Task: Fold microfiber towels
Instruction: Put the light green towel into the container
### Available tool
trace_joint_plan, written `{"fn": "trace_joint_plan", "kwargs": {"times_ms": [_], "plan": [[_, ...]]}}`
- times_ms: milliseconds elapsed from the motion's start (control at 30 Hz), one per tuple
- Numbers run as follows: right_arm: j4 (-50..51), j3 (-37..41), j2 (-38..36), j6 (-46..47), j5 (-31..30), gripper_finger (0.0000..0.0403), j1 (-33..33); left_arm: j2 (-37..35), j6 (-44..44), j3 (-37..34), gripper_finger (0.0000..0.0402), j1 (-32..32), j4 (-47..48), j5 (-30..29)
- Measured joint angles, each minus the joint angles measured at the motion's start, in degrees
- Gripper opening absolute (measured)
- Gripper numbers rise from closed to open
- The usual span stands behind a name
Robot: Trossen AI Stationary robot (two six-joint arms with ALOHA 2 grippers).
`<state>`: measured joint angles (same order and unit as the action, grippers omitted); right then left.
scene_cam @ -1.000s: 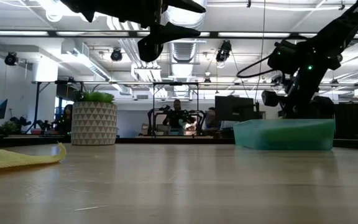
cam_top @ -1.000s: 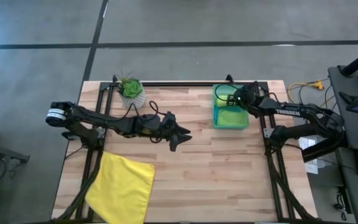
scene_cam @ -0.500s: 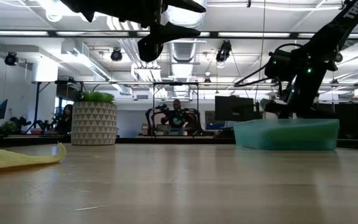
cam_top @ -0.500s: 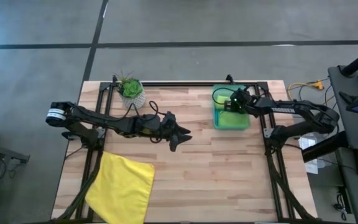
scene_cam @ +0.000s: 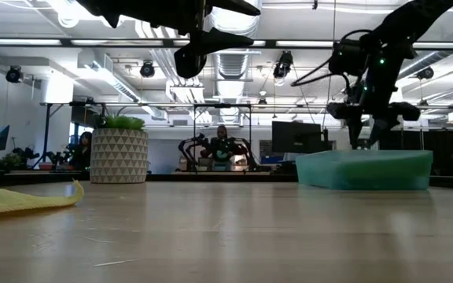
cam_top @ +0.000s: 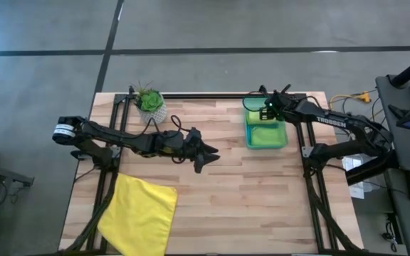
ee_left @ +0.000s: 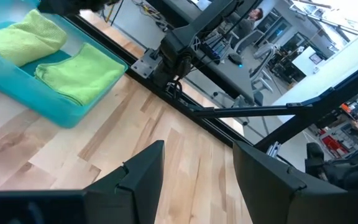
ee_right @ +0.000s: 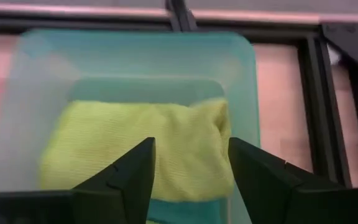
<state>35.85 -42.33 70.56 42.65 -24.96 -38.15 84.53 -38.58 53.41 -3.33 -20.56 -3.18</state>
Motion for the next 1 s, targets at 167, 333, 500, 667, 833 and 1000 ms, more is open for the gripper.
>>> {"fn": "trace_joint_plan", "kwargs": {"times_ms": [167, 333, 500, 667, 833, 1000], "plan": [[-6.79, -0.54, 1.3, -8.74, 11.06, 0.0174, -1.0, 0.0, -0.01, 0.0, 0.0176, 0.0, 0.0, 0.02], [-7.88, -0.69, 7.03, -9.76, 14.9, 0.008, -2.09, 0.0, -0.01, 0.0, 0.0176, 0.0, 0.0, 0.02], [-9.6, -2.36, 14.55, -11.27, 21.67, 0.0016, -1.81, 0.0, -0.03, 0.0, 0.0176, -0.04, 0.02, 0.0], [-5.82, -6.43, 16.09, -12.07, 19.44, 0.0009, -1.73, 0.0, -0.05, 0.0, 0.0176, -0.04, 0.02, 0.0], [0.81, -9.24, 11.68, -13.0, 11.03, 0.0009, -1.73, 0.0, -0.05, 0.0, 0.0176, -0.04, 0.02, -0.02], [5.39, -7.4, 10.91, -13.92, 8.26, 0.0009, -2.56, 0.0, -0.04, 0.0, 0.0176, -0.04, 0.02, -0.04]]}}
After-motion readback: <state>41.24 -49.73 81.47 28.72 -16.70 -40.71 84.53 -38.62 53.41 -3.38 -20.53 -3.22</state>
